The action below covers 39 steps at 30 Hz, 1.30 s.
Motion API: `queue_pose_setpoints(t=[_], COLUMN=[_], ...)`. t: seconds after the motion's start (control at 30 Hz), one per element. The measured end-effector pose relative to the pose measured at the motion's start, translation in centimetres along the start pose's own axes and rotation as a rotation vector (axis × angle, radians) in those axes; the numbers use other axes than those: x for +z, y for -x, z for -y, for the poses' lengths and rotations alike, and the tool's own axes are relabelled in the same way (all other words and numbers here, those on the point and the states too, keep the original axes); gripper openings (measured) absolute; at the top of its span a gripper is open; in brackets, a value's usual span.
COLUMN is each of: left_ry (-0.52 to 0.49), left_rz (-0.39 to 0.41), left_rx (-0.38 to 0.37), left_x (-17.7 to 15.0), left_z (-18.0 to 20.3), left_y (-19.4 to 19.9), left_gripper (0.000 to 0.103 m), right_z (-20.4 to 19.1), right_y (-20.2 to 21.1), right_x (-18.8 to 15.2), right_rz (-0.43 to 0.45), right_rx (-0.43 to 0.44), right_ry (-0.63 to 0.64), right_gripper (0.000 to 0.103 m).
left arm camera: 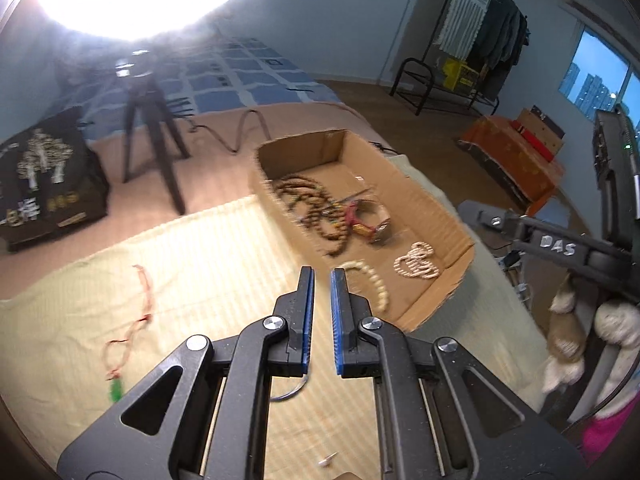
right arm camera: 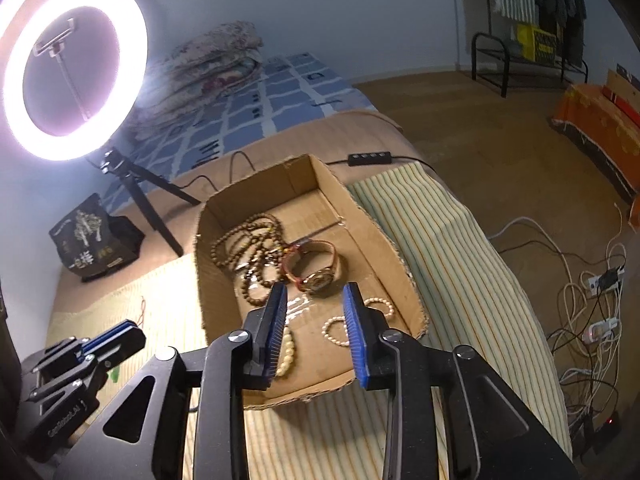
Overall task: Organize jewelry
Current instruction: 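Move the left tool toward the green jade pendant while the right tool approaches the bangle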
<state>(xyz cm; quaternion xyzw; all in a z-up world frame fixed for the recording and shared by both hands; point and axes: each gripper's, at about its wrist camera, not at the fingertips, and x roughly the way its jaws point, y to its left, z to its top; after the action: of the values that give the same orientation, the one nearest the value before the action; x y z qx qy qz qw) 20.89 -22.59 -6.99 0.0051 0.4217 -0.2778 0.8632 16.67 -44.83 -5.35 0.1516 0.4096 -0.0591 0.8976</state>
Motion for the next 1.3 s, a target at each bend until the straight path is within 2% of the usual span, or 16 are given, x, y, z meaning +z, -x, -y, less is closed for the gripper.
queue_pose_setpoints(t=[0.13, 0.17, 0.2, 0.23, 0.27, 0.4, 0.5, 0.63, 0.9, 1.13, 1.3], left_ry=[0.004, 0.004, 0.005, 0.011, 0.024, 0.058, 0.071, 0.105, 0.179, 0.192, 0.184], left_rz=[-0.002, -0.003, -0.003, -0.002, 0.002, -0.008, -0.015, -0.040, -0.107, -0.171, -0.186], left_rx=[0.055, 0.065, 0.075, 0.083, 0.086, 0.107, 0.122, 0.142, 0.162, 0.148, 0.129], left_x=[-0.8, -0.9, -1.1, -1.2, -1.4, -2.1, -2.5, -3.9, -6.8, -8.4, -8.8], left_z=[-2.4, -2.9, -3.4, -4.0, -4.8, -7.6, -8.9, -11.6, -16.3, -17.2, -17.0], left_y=[1.4, 1.7, 1.9, 2.2, 2.6, 3.6, 3.9, 3.9, 3.1, 1.7, 1.0], left_gripper=[0.006, 0.009, 0.014, 0.029, 0.039, 0.039, 0.039, 0.039, 0.039, 0.039, 0.039], right_z=[-1.5, -2.0, -2.4, -2.8, -3.3, -5.2, -6.5, -8.5, -11.1, -12.5, -12.4], right_y=[0.5, 0.5, 0.6, 0.6, 0.6, 0.8, 0.9, 0.4, -1.8, -4.5, -6.5], right_x=[-0.6, -0.8, -1.1, -1.3, -1.6, -2.7, -3.6, -5.0, -7.8, -9.6, -9.9], right_rz=[0.007, 0.003, 0.001, -0.004, -0.008, -0.016, -0.029, -0.073, -0.156, -0.250, -0.299], right_rx=[0.016, 0.018, 0.019, 0.022, 0.025, 0.043, 0.068, 0.103, 0.077, 0.073, 0.061], right_ry=[0.046, 0.062, 0.076, 0.094, 0.111, 0.176, 0.198, 0.226, 0.286, 0.308, 0.260], right_gripper=[0.043, 0.043, 0.044, 0.044, 0.047, 0.057, 0.069, 0.069, 0.070, 0.070, 0.070])
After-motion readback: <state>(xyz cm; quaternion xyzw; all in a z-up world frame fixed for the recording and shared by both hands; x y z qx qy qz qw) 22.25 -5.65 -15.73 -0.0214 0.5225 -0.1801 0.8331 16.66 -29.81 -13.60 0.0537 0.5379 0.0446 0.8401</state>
